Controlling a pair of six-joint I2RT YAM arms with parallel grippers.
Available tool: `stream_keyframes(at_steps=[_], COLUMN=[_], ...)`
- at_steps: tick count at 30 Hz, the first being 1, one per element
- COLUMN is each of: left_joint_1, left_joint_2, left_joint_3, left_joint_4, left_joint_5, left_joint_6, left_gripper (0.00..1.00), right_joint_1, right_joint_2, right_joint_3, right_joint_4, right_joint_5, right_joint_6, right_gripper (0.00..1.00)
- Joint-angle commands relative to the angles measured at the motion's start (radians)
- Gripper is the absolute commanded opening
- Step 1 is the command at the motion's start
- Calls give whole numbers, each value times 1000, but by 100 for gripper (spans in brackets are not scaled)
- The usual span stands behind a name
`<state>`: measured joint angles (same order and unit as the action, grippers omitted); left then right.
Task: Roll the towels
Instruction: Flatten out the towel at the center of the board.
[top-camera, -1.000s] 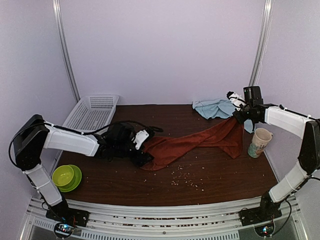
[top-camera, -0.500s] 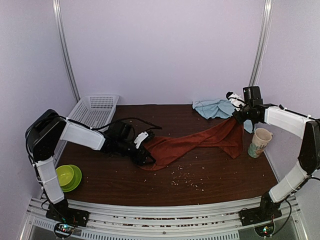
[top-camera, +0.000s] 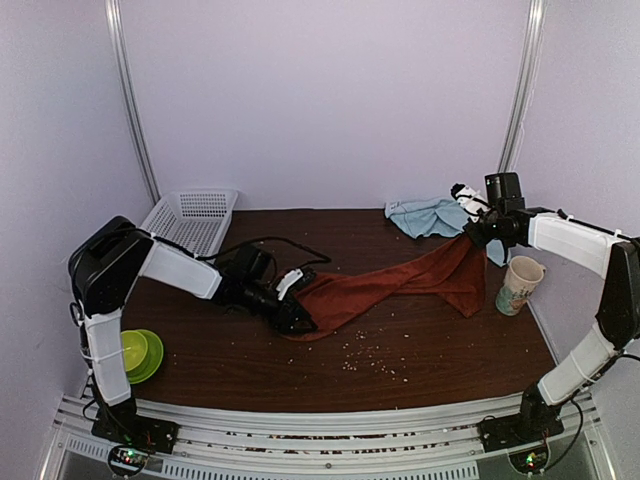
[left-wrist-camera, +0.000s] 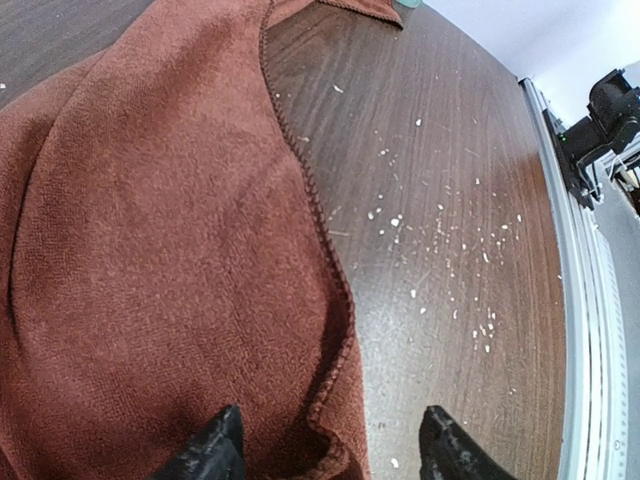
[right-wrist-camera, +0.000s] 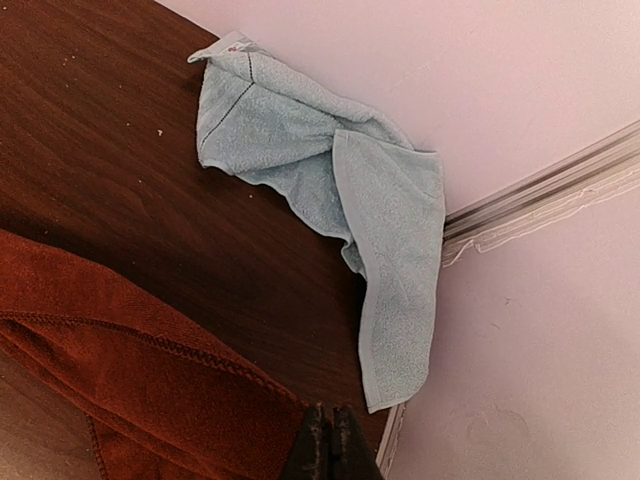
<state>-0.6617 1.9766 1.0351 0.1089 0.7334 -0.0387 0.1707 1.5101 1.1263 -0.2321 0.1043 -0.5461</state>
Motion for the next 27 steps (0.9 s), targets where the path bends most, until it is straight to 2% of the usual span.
stream_keyframes(at_steps=[1, 6, 14, 20, 27], left_joint_1=[13, 13, 14, 16, 29], left_joint_2=[26, 5, -46, -75, -90], left_joint_3=[28, 16, -29, -59, -86], left_joint_4=[8, -21, -49, -46, -41], left_joint_5=[50, 43, 23, 6, 3], left_joint_6=[21, 24, 29, 25, 26], left_gripper=[58, 47, 37, 36, 39], right_joint_1=[8, 9, 12, 12, 13], right_joint_2=[-17, -14, -11, -10, -13], right_joint_3=[-14, -11, -11, -11, -11], right_joint_4=[13, 14, 14, 16, 16], right_joint_5=[-1, 0, 2, 5, 5], right_joint_6=[1, 2, 0, -2, -2], right_gripper=[0, 0, 0, 0, 0])
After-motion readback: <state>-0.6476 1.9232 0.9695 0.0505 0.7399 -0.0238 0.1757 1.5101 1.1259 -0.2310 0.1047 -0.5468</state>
